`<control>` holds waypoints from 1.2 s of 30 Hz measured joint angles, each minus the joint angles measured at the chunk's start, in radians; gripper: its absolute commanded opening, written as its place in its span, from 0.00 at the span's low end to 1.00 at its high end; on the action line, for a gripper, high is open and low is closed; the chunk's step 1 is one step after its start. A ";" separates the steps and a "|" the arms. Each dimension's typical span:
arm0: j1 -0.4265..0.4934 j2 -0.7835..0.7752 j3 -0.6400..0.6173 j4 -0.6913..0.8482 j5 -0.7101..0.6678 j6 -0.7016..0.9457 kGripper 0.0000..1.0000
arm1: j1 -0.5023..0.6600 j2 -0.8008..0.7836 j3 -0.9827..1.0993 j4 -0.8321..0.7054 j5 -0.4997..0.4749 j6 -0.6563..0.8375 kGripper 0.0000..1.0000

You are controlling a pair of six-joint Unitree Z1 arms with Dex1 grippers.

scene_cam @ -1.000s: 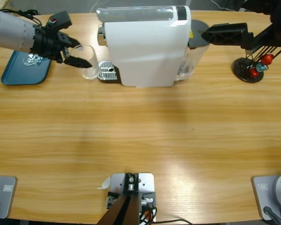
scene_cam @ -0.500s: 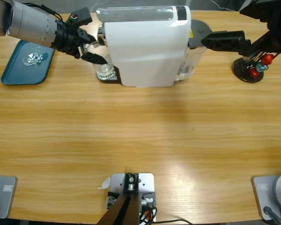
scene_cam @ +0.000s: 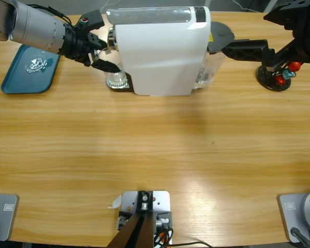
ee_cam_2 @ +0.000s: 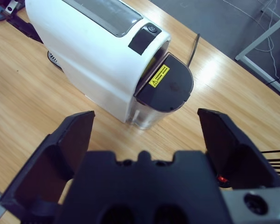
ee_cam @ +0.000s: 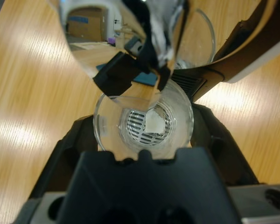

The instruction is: Pour coffee

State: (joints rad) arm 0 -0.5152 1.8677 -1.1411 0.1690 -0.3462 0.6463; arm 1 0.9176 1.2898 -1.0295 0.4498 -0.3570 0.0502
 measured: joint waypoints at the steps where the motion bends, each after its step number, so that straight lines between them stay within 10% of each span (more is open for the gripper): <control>1: 0.000 0.000 0.000 0.002 0.000 -0.003 0.99 | 0.000 0.000 0.000 0.000 0.000 0.000 1.00; 12: 0.020 -0.035 0.041 0.010 0.019 -0.029 0.99 | 0.000 0.000 0.000 0.000 0.000 0.000 0.98; 18: 0.077 -0.180 0.043 0.068 0.086 -0.114 1.00 | -0.007 -0.001 -0.016 0.010 -0.002 0.006 0.34; 24: 0.090 -0.321 0.103 0.251 0.115 -0.281 1.00 | -0.096 0.003 -0.127 0.024 0.015 0.039 0.32; 26: 0.084 -0.372 0.134 0.263 0.117 -0.299 1.00 | -0.104 0.011 -0.159 0.025 0.016 0.040 0.00; 36: 0.066 -0.521 0.166 0.391 0.173 -0.456 1.00 | -0.167 0.174 -0.444 0.177 0.016 0.040 0.00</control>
State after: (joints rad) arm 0 -0.4490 1.3464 -0.9752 0.5603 -0.1735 0.1904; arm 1 0.7511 1.4639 -1.4730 0.6266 -0.3411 0.0904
